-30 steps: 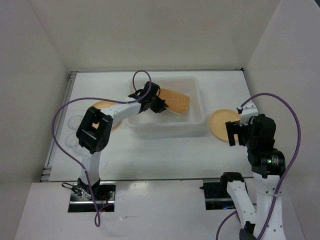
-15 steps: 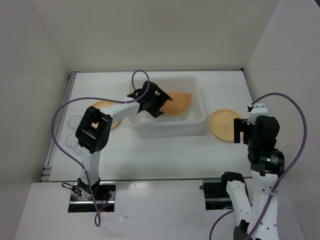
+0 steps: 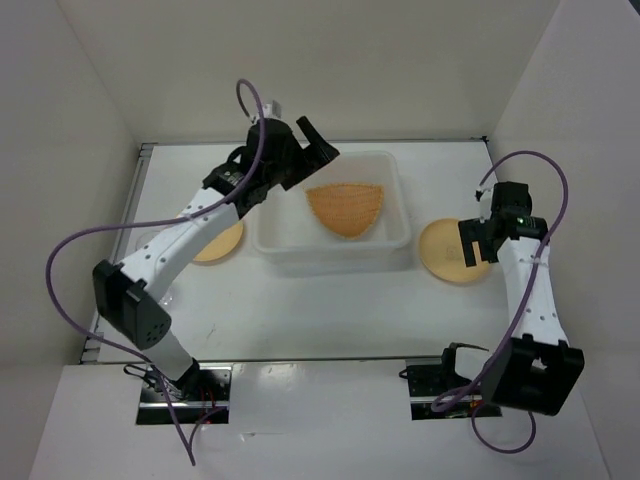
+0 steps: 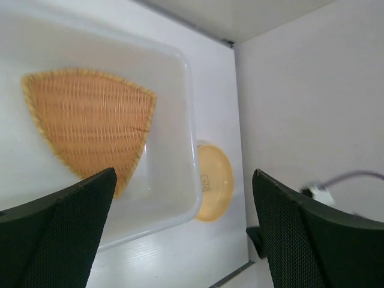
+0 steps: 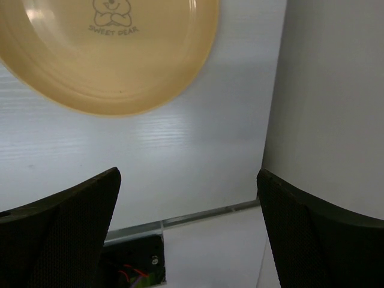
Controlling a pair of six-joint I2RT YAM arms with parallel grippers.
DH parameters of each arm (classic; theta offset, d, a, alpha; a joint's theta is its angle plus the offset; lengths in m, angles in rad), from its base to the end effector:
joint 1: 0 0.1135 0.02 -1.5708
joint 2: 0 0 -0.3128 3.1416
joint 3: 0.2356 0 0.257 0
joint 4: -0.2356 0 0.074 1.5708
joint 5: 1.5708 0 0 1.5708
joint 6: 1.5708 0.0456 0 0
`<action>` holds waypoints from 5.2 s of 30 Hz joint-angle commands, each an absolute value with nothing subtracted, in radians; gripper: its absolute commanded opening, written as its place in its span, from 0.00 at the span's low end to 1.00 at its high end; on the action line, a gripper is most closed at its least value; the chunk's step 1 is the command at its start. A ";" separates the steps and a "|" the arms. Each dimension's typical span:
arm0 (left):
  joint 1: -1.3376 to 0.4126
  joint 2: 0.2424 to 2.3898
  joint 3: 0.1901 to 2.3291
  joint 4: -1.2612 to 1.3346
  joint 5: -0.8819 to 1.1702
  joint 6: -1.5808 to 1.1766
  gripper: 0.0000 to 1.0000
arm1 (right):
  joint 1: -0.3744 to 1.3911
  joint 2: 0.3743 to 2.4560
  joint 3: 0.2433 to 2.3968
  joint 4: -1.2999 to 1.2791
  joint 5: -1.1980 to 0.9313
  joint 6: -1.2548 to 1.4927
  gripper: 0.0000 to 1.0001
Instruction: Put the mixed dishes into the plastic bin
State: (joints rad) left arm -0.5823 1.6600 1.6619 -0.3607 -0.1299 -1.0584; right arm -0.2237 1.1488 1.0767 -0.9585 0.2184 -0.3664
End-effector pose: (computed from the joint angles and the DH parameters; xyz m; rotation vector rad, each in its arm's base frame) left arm 0.3451 -0.2201 0.4437 -0.5731 1.9700 -0.9479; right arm 0.1991 -0.0554 0.3391 -0.1085 2.6440 -0.4904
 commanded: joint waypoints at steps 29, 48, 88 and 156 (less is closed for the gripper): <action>-0.494 1.071 1.200 -0.624 -0.196 -0.937 1.00 | -0.552 2.051 1.325 -0.787 -0.430 -0.427 0.01; -0.485 1.037 1.209 -0.693 -0.256 -0.910 1.00 | -0.082 1.369 1.905 -0.896 -0.375 -0.327 0.00; -0.397 0.882 1.009 -0.780 -0.293 -1.078 1.00 | 0.318 1.859 2.200 -0.785 0.055 -0.417 0.98; -0.018 1.644 1.563 -0.666 -0.399 -1.522 0.00 | -0.134 0.783 0.902 -0.684 0.176 -0.364 0.98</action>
